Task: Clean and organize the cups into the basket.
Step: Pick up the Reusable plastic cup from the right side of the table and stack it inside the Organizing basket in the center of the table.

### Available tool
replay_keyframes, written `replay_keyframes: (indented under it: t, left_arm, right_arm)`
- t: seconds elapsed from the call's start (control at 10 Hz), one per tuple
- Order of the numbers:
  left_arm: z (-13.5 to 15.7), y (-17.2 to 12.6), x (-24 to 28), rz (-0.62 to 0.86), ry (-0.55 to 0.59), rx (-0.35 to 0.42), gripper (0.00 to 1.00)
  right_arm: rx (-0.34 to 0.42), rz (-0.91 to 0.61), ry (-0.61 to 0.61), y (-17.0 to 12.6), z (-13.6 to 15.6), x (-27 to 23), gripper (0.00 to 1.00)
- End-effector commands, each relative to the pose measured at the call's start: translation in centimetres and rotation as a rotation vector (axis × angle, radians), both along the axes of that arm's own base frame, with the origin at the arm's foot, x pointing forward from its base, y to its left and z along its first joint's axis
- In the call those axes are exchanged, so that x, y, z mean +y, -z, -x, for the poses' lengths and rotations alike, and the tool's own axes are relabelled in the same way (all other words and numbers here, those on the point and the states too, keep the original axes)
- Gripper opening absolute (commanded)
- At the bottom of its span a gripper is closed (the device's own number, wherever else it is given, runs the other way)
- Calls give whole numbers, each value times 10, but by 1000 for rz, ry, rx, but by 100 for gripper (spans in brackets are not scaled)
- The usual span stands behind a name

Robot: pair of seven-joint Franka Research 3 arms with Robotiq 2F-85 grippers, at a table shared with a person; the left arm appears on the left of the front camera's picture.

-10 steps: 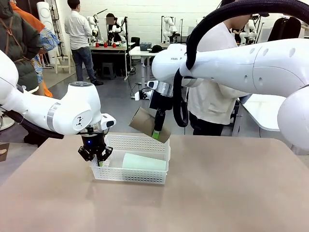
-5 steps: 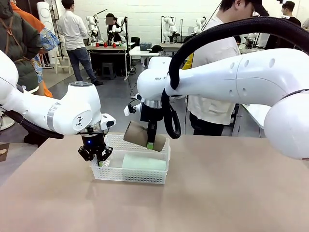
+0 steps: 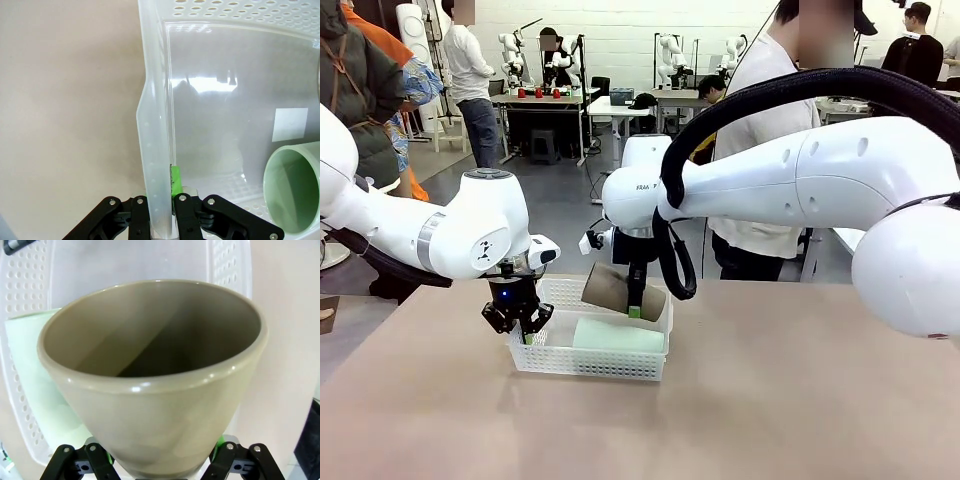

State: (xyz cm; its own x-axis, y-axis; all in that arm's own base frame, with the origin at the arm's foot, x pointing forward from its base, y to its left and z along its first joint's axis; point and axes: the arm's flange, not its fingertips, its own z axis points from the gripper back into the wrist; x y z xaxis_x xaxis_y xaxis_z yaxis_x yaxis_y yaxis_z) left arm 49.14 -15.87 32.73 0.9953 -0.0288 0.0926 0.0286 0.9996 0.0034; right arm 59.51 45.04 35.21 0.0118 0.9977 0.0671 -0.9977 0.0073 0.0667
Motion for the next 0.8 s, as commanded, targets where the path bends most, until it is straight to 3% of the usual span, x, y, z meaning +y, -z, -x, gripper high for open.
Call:
replay_keyframes:
  t: [0.0, 0.2, 0.3, 0.7]
  left_arm:
    - [0, 2, 0, -2, 1, 2, 0]
    - [0, 2, 0, -2, 1, 2, 0]
    - [0, 2, 0, -2, 1, 2, 0]
    - [0, 2, 0, -2, 1, 2, 0]
  right_arm:
    - [-13, 18, 24, 5, 0, 1, 81]
    - [3, 11, 26, 12, -5, 3, 84]
    - [11, 4, 25, 12, -5, 3, 100]
    - [-24, -23, 25, 2, 5, 0, 100]
